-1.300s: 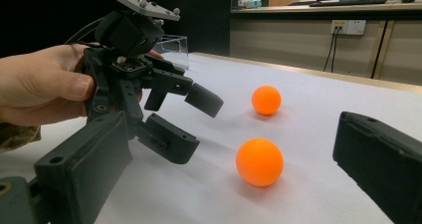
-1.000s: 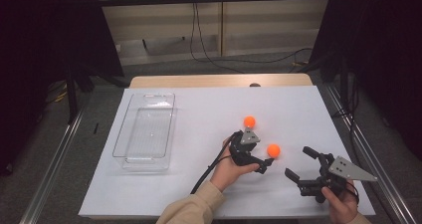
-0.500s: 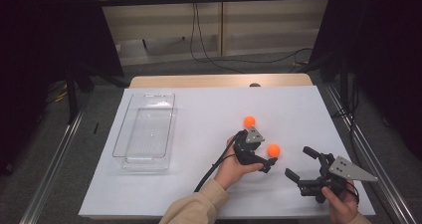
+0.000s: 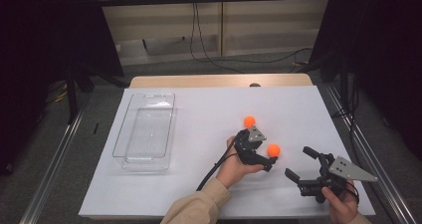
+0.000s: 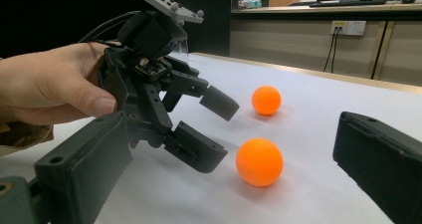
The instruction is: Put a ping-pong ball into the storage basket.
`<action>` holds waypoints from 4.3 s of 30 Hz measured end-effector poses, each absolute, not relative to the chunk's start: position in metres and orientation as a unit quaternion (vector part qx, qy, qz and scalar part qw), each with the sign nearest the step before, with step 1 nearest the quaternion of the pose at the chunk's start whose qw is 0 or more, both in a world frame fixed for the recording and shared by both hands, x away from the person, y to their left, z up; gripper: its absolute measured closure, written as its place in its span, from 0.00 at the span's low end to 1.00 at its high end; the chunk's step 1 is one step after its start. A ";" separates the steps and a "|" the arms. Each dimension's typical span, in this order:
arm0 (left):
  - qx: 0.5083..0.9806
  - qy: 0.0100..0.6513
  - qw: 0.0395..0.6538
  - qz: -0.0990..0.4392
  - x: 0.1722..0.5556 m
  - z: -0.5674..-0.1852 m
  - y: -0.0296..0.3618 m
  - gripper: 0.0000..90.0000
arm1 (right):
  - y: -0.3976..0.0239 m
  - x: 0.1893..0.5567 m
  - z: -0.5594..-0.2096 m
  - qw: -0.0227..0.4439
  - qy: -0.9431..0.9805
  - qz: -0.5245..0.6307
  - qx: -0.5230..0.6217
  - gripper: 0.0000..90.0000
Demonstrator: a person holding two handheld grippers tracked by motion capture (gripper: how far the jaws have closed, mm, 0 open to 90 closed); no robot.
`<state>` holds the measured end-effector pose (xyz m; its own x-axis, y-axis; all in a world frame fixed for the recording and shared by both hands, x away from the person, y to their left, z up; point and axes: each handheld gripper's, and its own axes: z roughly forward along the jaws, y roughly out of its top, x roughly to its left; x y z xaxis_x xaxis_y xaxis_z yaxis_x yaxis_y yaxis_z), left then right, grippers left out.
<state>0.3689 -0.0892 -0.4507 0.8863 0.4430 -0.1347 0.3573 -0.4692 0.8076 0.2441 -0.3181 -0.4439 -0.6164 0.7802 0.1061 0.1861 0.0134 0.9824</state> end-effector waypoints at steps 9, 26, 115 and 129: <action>0.857 0.236 0.456 0.045 0.371 -0.450 -0.092 0.04 | -0.318 0.244 -0.444 0.246 0.668 0.603 0.361 0.01; 0.862 0.232 0.449 0.037 0.373 -0.450 -0.101 0.08 | -0.318 0.244 -0.444 0.246 0.668 0.603 0.360 0.01; 0.881 0.216 0.420 0.023 0.380 -0.461 -0.124 0.56 | -0.319 0.244 -0.444 0.248 0.670 0.602 0.358 0.01; 0.881 0.215 0.421 0.019 0.380 -0.459 -0.122 0.56 | -0.319 0.244 -0.444 0.248 0.670 0.601 0.358 0.01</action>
